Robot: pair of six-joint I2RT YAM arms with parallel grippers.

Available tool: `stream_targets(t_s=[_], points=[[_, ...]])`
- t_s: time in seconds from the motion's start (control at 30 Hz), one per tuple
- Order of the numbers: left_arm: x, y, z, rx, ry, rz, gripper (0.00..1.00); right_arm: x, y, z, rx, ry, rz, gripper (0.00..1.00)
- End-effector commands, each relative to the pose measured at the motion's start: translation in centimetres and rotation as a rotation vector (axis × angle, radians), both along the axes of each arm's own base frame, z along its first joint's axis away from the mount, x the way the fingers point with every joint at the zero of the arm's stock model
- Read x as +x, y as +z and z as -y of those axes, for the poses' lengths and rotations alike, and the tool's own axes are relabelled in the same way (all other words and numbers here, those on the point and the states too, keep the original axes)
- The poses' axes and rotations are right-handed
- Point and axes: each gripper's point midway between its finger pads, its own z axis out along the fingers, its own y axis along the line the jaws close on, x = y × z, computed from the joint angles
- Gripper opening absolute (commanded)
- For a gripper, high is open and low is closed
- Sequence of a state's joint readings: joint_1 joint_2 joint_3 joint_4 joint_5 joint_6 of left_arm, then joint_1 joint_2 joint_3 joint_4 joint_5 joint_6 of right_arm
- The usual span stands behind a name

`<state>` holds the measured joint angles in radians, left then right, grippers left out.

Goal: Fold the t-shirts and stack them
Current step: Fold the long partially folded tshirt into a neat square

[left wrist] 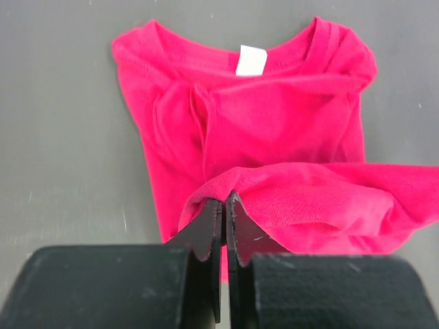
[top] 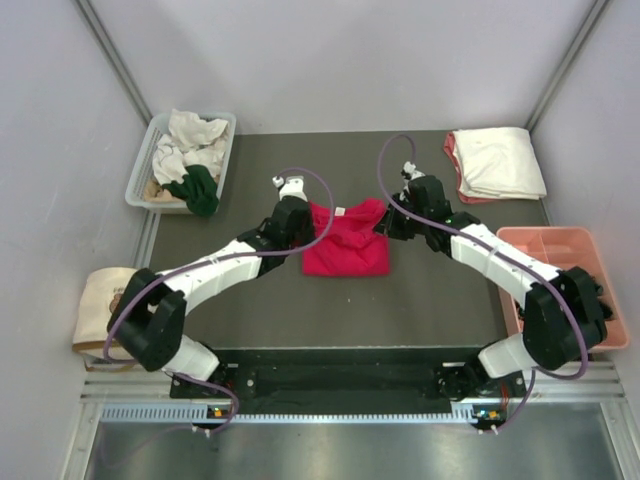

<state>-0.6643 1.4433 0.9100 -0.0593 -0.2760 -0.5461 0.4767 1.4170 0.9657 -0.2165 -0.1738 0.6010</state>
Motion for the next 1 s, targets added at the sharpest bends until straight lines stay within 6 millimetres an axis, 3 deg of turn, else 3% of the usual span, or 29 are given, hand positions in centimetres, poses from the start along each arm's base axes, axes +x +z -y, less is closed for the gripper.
stream_targets(t_s=[0.0, 0.37, 0.6, 0.97], points=[[3.7, 2.1, 1.5, -0.051, -0.04, 0.083, 0.0, 4.3, 2.6, 0.3, 0.022, -0.039, 0.104, 0.0], [8.3, -0.4, 0.4, -0.044, -0.022, 0.045, 0.0, 9.2, -0.1, 0.1, 0.009, -0.047, 0.052, 0.0], [9.7, -1.8, 0.4, -0.032, -0.019, 0.023, 0.0, 10.4, -1.6, 0.1, 0.01, -0.046, 0.027, 0.0], [11.1, -3.3, 0.8, -0.023, -0.034, 0.0, 0.0, 11.9, -2.0, 0.5, 0.018, -0.058, 0.026, 0.0]])
